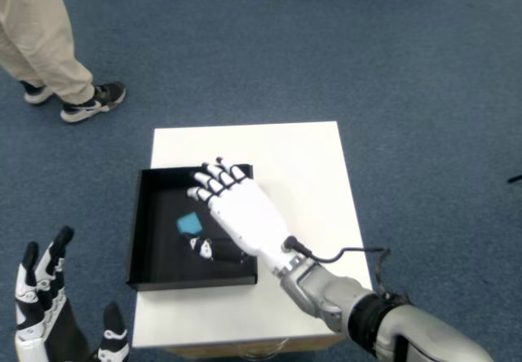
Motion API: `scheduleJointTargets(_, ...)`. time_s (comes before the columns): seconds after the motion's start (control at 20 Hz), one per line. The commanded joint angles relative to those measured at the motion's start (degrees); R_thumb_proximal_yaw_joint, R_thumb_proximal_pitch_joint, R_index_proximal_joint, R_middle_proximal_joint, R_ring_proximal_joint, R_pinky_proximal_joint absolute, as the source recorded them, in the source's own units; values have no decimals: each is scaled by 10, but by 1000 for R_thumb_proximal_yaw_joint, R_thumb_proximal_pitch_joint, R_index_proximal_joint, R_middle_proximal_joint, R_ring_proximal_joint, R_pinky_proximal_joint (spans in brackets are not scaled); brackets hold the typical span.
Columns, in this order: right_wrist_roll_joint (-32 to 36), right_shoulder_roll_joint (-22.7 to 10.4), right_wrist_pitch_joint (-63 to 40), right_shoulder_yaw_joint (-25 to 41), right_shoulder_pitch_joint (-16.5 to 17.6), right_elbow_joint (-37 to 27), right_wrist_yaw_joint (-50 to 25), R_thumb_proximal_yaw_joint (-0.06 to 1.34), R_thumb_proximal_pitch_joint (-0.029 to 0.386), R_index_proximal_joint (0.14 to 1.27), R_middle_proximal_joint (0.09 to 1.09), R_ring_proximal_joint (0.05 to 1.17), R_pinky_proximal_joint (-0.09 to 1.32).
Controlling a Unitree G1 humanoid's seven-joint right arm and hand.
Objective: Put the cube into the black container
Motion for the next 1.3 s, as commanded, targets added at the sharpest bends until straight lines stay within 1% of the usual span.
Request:
scheduleJointTargets(0.05, 26, -2, 22, 8, -40, -27, -3, 533, 101, 471, 189, 147, -39)
scheduleJointTargets(0.25, 54, -2, 29, 33, -46, -20, -4, 535, 116, 480, 178, 136, -52)
scheduleJointTargets(0.55, 90, -3, 21, 58, -42, 1, -29, 537, 129, 475, 162, 120, -65)
scheduleJointTargets(0.6, 112, -5, -1, 43, -32, -4, -61, 543, 127, 415, 162, 122, -60)
scheduleJointTargets(0.65, 128, -7, -20, 31, -24, -8, -79, 523, 122, 373, 165, 125, -56)
scheduleJointTargets(0.7, 180, -19, -101, -13, 2, -42, -115, 473, 119, 352, 172, 132, -52)
scheduleJointTargets(0.75, 207, -28, -146, -33, 14, -62, -123, 467, 121, 355, 177, 137, -48)
scheduleJointTargets(0.85, 292, -67, -280, -82, 56, -106, -117, 455, 125, 360, 186, 182, 31)
scheduleJointTargets(0.9, 322, -88, -326, -95, 69, -112, -104, 420, 139, 360, 193, 192, 56)
scheduleJointTargets(0.95, 337, -112, -363, -104, 77, -119, -96, 319, 192, 356, 202, 198, 75)
scheduleJointTargets(1.0, 349, -145, -404, -113, 84, -130, -88, 209, 254, 354, 214, 209, 108)
scheduleJointTargets(1.05, 361, -175, -441, -118, 97, -133, -81, 142, 280, 331, 219, 212, 118)
scheduleJointTargets(1.1, 391, -204, -492, -121, 123, -125, -67, 91, 279, 309, 226, 221, 131)
scheduleJointTargets(1.15, 415, -219, -528, -123, 139, -118, -55, 68, 277, 285, 221, 216, 122)
scheduleJointTargets(1.25, 467, -257, -611, -124, 173, -104, -26, 19, 259, 270, 212, 209, 105)
scheduleJointTargets(1.3, 492, -268, -646, -121, 190, -92, -12, 0, 250, 266, 205, 202, 89)
